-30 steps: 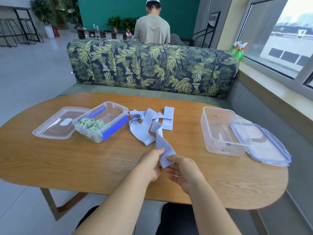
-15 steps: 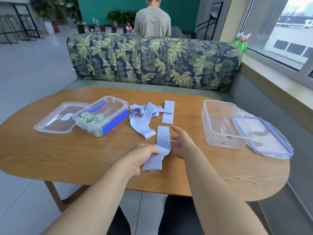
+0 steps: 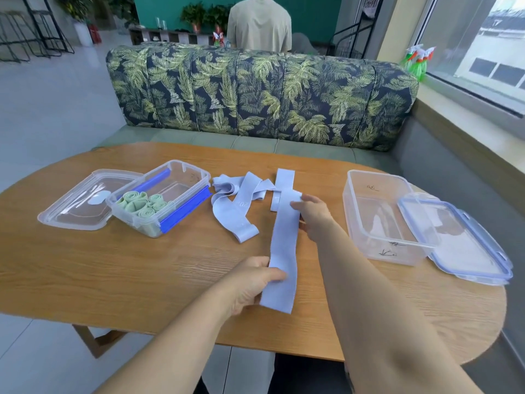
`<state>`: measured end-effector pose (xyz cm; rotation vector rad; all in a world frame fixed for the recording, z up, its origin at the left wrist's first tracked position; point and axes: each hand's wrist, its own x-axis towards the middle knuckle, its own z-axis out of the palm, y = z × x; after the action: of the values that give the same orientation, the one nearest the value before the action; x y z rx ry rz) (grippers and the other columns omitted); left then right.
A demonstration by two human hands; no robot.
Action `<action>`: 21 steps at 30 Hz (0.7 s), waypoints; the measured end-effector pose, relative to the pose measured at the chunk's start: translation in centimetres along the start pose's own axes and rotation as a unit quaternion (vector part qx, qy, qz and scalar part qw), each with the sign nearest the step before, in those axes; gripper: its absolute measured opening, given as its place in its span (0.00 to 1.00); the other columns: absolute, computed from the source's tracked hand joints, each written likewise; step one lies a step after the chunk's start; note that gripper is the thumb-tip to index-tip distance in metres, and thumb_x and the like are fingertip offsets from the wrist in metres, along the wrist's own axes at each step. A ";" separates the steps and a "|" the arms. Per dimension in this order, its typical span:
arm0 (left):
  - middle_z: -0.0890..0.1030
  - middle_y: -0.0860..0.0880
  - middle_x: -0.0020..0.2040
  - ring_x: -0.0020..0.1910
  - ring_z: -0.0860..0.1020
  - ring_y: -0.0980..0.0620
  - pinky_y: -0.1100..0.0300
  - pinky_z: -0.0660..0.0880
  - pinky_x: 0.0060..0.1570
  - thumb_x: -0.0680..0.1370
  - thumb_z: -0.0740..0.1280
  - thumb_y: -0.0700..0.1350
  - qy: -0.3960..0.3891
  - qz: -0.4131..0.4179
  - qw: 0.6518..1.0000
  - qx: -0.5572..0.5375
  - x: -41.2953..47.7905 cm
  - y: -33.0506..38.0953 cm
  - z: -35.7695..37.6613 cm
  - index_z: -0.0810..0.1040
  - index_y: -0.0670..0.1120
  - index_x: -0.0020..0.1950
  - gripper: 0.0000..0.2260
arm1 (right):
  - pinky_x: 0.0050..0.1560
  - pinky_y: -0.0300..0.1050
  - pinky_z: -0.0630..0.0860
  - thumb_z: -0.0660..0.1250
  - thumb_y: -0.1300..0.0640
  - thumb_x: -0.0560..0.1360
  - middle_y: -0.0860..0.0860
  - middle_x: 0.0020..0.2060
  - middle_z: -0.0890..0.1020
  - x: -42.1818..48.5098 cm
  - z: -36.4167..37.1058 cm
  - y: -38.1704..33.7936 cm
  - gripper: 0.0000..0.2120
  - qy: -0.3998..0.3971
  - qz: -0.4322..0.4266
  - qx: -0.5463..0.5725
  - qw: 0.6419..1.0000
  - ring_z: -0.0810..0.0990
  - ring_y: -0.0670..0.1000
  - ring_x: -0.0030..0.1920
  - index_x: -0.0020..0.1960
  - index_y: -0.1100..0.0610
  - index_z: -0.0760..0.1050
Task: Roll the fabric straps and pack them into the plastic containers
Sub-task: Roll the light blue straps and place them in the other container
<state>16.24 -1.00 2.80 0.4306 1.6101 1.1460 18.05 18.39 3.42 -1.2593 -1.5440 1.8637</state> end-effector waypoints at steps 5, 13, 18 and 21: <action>0.84 0.44 0.51 0.51 0.83 0.47 0.50 0.79 0.55 0.77 0.67 0.40 0.052 -0.035 0.998 0.011 0.9 -0.7 0.8 0.79 0.44 0.57 0.09 | 0.57 0.49 0.75 0.65 0.62 0.77 0.55 0.56 0.77 0.6 -1.5 1.3 0.30 0.027 0.008 -0.116 0.993 0.77 0.53 0.53 0.76 0.57 0.60; 0.78 0.48 0.51 0.50 0.80 0.49 0.55 0.79 0.46 0.73 0.68 0.51 0.133 -0.002 0.931 0.339 -0.4 -0.7 -0.2 0.76 0.46 0.53 0.13 | 0.58 0.50 0.78 0.67 0.61 0.74 0.52 0.42 0.80 -4.0 -2.7 4.4 0.20 0.021 -0.001 -0.115 0.993 0.78 0.49 0.43 0.66 0.59 0.74; 0.75 0.51 0.51 0.48 0.76 0.50 0.55 0.77 0.50 0.77 0.66 0.45 0.207 0.046 0.909 0.359 -0.9 -1.4 -1.0 0.73 0.49 0.51 0.05 | 0.54 0.47 0.80 0.66 0.63 0.76 0.53 0.41 0.80 -8.3 -3.4 5.9 0.16 0.018 0.016 -0.082 0.996 0.78 0.48 0.42 0.63 0.60 0.74; 0.75 0.51 0.48 0.44 0.76 0.49 0.57 0.77 0.48 0.77 0.65 0.40 0.192 0.062 0.936 0.288 -1.1 -2.6 -0.7 0.71 0.53 0.42 0.08 | 0.50 0.43 0.80 0.64 0.64 0.77 0.55 0.42 0.81 -10.6 -3.8 7.1 0.14 0.026 0.024 -0.063 0.997 0.79 0.48 0.42 0.62 0.61 0.75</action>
<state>16.75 -3.33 1.18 0.7254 2.3007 0.8618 28.20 10.18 0.95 -1.3989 -1.6393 1.7724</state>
